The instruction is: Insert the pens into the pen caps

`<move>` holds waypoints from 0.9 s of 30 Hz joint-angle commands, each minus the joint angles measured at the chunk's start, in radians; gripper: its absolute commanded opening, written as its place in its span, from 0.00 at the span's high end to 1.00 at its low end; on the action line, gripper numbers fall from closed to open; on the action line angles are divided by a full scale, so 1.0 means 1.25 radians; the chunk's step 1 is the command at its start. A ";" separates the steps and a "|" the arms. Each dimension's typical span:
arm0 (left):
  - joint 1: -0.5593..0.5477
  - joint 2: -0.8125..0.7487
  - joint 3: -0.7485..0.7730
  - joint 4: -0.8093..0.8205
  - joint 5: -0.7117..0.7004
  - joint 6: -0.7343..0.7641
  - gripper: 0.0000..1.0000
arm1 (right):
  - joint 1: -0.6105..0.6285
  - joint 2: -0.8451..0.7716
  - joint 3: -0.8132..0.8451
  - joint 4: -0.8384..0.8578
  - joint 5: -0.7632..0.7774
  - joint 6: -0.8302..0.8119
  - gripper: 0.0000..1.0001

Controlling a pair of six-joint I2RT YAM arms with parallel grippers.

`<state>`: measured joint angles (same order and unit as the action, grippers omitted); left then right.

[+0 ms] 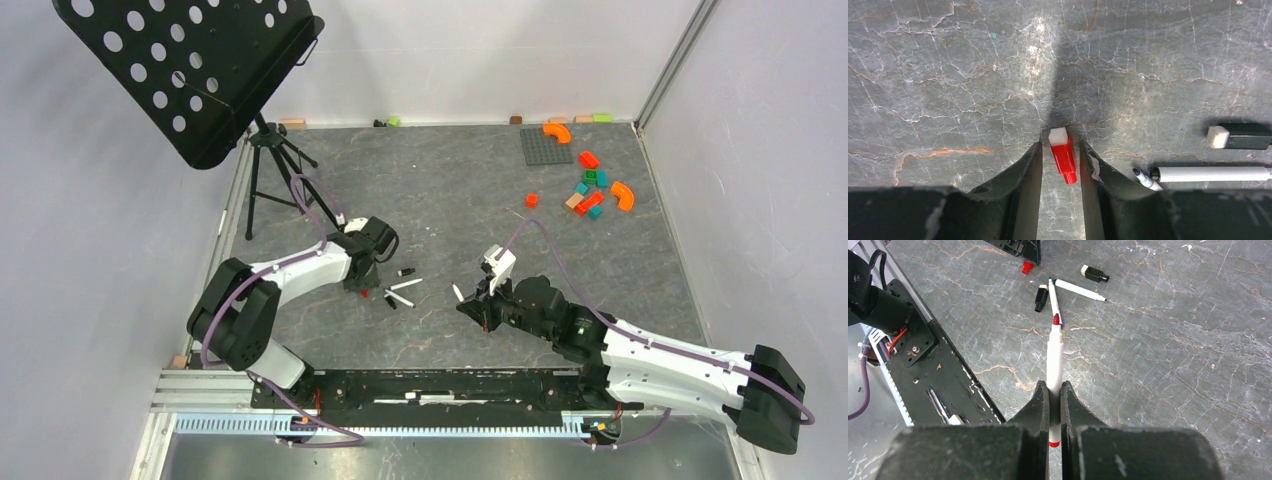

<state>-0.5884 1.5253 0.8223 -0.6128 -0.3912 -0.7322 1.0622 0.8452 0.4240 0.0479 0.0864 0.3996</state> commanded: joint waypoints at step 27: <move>0.056 -0.058 -0.084 0.094 0.129 -0.035 0.62 | 0.000 0.019 0.033 0.027 -0.022 0.000 1.00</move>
<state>-0.5182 1.4666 0.7475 -0.4686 -0.2874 -0.7437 1.0622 0.8654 0.4240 0.0479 0.0692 0.3992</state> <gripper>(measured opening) 0.363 0.043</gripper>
